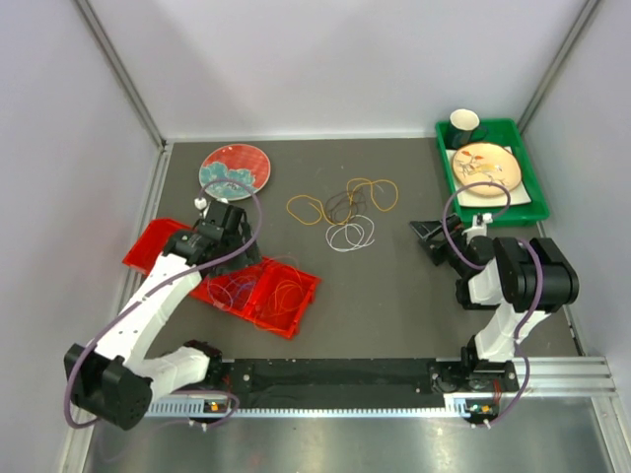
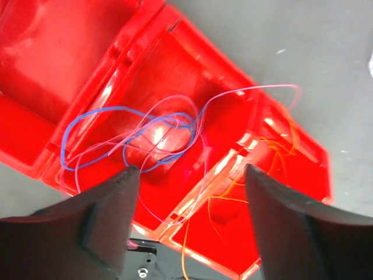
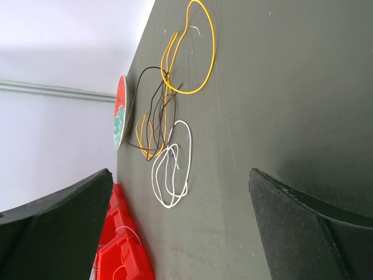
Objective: Untangle the cables
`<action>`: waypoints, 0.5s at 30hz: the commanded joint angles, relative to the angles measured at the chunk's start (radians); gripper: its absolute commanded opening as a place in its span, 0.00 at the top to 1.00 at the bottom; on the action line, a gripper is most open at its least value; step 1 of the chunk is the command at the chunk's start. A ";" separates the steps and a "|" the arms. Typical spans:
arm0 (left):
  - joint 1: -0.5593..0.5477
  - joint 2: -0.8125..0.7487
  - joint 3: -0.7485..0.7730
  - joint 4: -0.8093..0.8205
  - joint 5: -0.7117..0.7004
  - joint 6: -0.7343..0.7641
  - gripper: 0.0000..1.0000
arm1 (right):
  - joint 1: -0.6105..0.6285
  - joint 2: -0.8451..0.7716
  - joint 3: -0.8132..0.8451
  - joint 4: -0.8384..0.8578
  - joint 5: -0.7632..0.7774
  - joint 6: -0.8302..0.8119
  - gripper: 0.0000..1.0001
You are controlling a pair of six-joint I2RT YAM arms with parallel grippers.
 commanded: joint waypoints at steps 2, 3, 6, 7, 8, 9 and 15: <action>0.005 -0.092 0.079 -0.074 -0.031 0.047 0.15 | -0.013 0.007 0.002 0.109 -0.012 0.002 0.01; 0.003 -0.101 0.082 -0.090 -0.036 0.047 0.15 | -0.013 0.007 0.002 0.109 -0.015 0.004 0.01; 0.003 -0.118 0.098 -0.127 -0.059 0.040 0.19 | -0.013 0.007 0.001 0.112 -0.014 0.005 0.01; 0.005 -0.123 0.096 -0.153 -0.065 0.037 0.20 | -0.013 0.007 0.001 0.112 -0.015 0.004 0.01; 0.003 -0.132 0.090 -0.160 -0.068 0.037 0.21 | -0.013 0.007 0.001 0.112 -0.015 0.004 0.01; 0.003 -0.138 0.082 -0.164 -0.077 0.034 0.23 | -0.015 0.007 0.001 0.112 -0.017 0.004 0.01; 0.003 -0.184 -0.022 -0.150 -0.054 0.004 0.30 | -0.013 0.009 0.001 0.114 -0.019 0.007 0.01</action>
